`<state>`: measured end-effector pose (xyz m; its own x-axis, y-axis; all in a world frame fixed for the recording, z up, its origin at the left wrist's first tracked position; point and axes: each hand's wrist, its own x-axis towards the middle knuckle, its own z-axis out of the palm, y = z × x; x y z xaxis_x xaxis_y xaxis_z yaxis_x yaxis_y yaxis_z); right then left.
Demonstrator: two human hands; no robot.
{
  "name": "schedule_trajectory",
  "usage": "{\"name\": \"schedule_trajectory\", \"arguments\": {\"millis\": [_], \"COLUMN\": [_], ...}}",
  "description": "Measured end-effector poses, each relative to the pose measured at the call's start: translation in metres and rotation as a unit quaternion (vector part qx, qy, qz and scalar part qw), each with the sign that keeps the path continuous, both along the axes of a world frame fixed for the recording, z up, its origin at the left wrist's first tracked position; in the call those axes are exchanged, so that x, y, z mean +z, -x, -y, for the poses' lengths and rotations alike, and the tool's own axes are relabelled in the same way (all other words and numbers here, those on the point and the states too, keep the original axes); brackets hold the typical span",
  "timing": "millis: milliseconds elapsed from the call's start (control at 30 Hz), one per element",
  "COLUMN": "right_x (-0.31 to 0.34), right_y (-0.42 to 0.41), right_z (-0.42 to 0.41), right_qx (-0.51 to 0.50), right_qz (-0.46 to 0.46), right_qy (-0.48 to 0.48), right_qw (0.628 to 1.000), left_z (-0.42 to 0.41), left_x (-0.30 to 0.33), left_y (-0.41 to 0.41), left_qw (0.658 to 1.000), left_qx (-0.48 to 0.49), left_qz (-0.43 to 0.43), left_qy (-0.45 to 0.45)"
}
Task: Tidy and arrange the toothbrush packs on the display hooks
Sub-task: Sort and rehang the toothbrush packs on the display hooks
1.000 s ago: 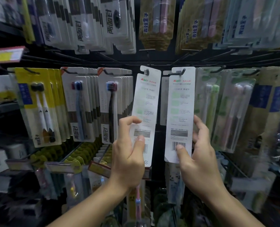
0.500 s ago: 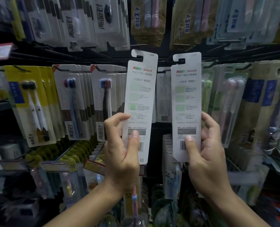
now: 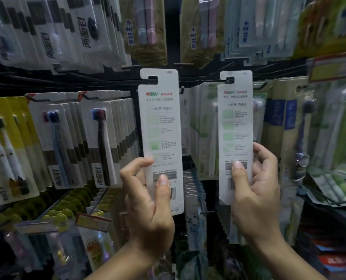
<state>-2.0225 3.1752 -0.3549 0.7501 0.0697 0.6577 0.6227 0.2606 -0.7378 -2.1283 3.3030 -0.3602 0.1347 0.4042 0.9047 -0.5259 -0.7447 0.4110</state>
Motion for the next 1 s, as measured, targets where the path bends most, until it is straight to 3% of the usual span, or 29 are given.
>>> {"name": "schedule_trajectory", "arguments": {"millis": [400, 1000], "right_x": [0.002, 0.002], "right_y": [-0.016, -0.032], "right_z": [0.027, 0.031], "right_qx": [-0.039, -0.037], "right_qz": [-0.025, -0.038], "right_qy": [-0.025, 0.002], "right_qw": [0.999, 0.999], "left_z": [0.029, 0.050], "left_x": [0.004, 0.017], "left_y": [-0.035, -0.061], "left_qw": [0.988, 0.981], "left_qx": [-0.104, -0.154], "left_qz": [-0.102, -0.090], "left_qy": [0.057, 0.079]}}
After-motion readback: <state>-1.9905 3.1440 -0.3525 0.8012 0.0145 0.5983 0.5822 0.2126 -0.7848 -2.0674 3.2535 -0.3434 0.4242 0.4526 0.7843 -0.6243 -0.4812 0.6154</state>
